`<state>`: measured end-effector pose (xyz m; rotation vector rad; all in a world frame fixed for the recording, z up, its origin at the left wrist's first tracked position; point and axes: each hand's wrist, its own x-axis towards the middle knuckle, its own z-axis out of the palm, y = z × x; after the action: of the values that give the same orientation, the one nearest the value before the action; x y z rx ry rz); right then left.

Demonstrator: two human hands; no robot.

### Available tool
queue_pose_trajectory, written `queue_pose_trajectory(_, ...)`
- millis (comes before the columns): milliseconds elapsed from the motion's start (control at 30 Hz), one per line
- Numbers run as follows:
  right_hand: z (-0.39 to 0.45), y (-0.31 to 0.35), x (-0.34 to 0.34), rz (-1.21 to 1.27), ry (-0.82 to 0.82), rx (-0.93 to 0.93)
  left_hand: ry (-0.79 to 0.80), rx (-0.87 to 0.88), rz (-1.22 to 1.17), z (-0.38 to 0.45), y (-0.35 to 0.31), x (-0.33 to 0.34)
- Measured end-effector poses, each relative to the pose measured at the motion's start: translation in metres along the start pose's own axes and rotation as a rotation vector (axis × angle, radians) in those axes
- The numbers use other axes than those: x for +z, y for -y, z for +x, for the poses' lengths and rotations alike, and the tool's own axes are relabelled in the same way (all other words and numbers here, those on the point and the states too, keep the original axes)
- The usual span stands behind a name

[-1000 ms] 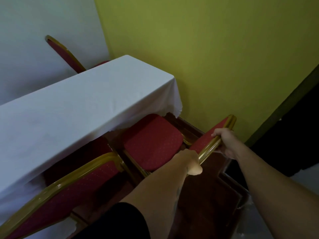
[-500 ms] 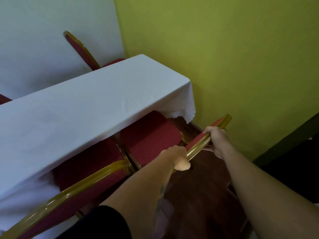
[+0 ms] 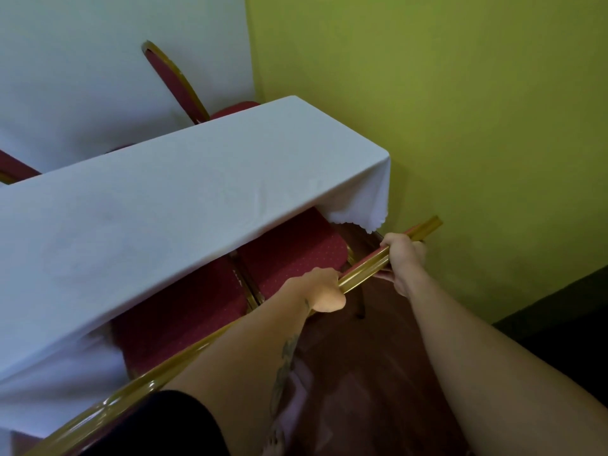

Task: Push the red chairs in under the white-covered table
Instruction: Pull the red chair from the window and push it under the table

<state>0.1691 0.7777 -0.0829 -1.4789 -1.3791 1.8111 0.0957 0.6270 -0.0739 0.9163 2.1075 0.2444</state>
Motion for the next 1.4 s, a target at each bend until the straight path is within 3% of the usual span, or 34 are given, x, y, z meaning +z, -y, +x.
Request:
queue_pose_trajectory(500,0.019,0.010,0.029,-0.080,-0.103,-0.010,0.042,0.127,0.057,0.033,0.025,-0.025)
queue_pose_trajectory(733,-0.009,-0.002,0.028,-0.256,-0.102,-0.031,0.066,0.159,0.013,0.006,0.052,-0.025)
queue_pose_trajectory(1100,-0.146,-0.025,0.049,-0.465,0.107,-0.162,-0.116,0.142,-0.035,-0.107,0.125,-0.044)
queue_pose_trajectory(1400,-0.252,-0.042,0.147,-0.579,0.332,-0.339,-0.239,0.063,-0.080,-0.224,0.243,-0.073)
